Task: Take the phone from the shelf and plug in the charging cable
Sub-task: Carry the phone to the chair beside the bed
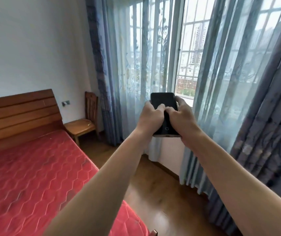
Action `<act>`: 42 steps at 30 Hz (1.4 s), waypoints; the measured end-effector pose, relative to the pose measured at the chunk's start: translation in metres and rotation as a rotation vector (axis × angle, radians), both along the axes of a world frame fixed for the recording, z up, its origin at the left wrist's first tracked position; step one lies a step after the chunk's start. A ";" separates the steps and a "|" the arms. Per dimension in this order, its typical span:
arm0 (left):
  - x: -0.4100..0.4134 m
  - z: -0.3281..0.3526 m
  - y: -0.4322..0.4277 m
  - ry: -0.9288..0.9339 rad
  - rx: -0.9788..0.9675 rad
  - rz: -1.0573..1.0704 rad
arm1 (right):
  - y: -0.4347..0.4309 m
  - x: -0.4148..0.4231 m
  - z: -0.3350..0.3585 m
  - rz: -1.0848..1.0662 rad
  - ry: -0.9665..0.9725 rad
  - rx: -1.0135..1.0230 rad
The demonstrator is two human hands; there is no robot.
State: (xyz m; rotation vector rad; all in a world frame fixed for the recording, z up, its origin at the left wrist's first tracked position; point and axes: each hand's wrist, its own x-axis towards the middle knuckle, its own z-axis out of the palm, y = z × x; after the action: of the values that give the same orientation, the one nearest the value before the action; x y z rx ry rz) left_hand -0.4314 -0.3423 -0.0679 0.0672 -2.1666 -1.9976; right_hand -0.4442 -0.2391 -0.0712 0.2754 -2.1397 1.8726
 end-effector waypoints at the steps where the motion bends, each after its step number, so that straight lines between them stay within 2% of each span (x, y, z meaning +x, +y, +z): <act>1: -0.012 -0.002 0.001 0.002 0.000 0.006 | 0.000 -0.014 -0.001 0.014 -0.006 -0.004; 9: -0.137 -0.014 0.018 0.045 -0.038 0.081 | 0.016 -0.146 -0.016 0.113 -0.001 -0.046; 14: -0.233 0.006 0.049 0.060 -0.048 0.125 | 0.044 -0.247 0.001 0.154 0.002 -0.048; 20: -0.330 0.017 0.041 0.090 0.041 0.210 | 0.033 -0.353 0.016 0.221 0.028 0.008; 28: -0.440 -0.004 -0.045 0.088 0.043 0.358 | -0.060 -0.478 -0.005 0.374 -0.035 0.048; 35: -0.535 -0.007 -0.164 0.139 0.053 0.535 | -0.184 -0.581 0.003 0.540 0.027 0.082; 42: -0.604 -0.011 -0.279 0.154 -0.012 0.683 | -0.303 -0.661 -0.004 0.714 0.007 -0.040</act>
State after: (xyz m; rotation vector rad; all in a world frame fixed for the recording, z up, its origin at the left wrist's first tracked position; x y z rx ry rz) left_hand -1.0357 -0.6217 -0.0787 0.5506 -1.7337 -1.5342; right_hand -1.1049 -0.5421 -0.0752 1.1601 -2.1609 2.2389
